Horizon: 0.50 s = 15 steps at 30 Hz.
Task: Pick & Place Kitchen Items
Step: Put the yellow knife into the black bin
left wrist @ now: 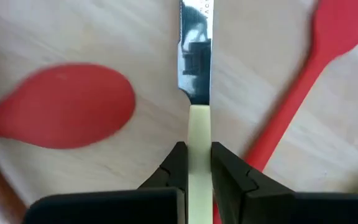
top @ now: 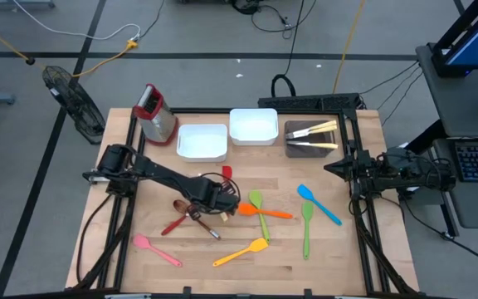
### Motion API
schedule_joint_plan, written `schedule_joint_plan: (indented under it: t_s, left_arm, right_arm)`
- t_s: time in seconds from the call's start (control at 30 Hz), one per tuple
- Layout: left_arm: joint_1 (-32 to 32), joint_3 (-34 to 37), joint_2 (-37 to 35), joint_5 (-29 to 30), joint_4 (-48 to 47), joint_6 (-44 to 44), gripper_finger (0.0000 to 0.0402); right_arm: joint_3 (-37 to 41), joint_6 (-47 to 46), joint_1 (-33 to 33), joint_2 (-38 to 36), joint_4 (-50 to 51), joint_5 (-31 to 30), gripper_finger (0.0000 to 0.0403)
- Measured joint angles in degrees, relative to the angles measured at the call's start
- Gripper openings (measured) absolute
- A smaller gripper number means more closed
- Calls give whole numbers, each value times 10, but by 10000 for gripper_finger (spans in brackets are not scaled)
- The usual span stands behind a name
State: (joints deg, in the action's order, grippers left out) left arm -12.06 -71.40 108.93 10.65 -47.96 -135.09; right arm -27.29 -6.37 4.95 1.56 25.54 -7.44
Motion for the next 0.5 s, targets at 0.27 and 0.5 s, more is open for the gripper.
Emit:
schedule_joint_plan:
  t_s: [0.27, 0.5]
  left_arm:
    - [-1, 0, -31, 5, -47, -5, 34]
    - [-1, 0, -56, 46, -41, -4, 29]
  right_arm:
    - [0, 0, 0, 0, 0, 0, 4]
    - [0, 0, 0, 0, -1, 0, 4]
